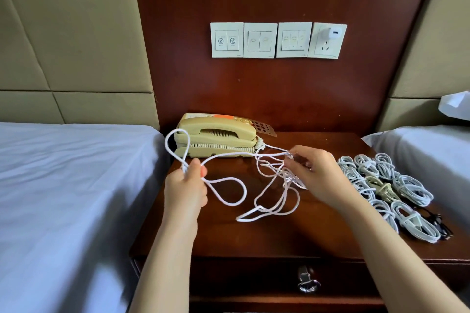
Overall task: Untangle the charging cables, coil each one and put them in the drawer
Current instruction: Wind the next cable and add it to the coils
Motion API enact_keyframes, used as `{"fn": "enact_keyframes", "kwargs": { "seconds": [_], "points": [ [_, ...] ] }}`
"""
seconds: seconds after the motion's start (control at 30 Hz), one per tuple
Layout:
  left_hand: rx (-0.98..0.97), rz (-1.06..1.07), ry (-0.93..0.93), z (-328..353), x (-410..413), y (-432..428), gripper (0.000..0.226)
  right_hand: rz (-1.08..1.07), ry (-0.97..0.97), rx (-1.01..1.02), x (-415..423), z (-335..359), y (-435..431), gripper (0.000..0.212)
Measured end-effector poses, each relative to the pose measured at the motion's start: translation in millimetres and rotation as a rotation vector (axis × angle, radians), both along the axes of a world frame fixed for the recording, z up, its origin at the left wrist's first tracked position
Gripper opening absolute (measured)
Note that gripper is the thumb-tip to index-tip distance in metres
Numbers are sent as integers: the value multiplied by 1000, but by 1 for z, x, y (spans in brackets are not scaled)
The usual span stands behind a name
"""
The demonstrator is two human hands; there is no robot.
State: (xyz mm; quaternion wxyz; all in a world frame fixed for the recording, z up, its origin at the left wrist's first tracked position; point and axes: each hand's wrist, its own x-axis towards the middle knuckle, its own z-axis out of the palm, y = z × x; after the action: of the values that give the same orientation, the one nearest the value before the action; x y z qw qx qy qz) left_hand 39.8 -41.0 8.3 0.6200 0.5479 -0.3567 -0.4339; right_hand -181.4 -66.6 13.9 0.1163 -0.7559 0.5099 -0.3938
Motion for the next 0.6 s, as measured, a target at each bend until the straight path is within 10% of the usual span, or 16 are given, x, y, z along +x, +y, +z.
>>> {"fn": "enact_keyframes", "kwargs": {
  "seconds": [0.37, 0.6],
  "points": [
    [-40, 175, 221, -2, 3, -2, 34, -207, 81, 7, -5, -1, 3, 14],
    [-88, 194, 260, 2, -5, -1, 34, -511, 102, -7, -4, -9, 13, 49]
  ]
}}
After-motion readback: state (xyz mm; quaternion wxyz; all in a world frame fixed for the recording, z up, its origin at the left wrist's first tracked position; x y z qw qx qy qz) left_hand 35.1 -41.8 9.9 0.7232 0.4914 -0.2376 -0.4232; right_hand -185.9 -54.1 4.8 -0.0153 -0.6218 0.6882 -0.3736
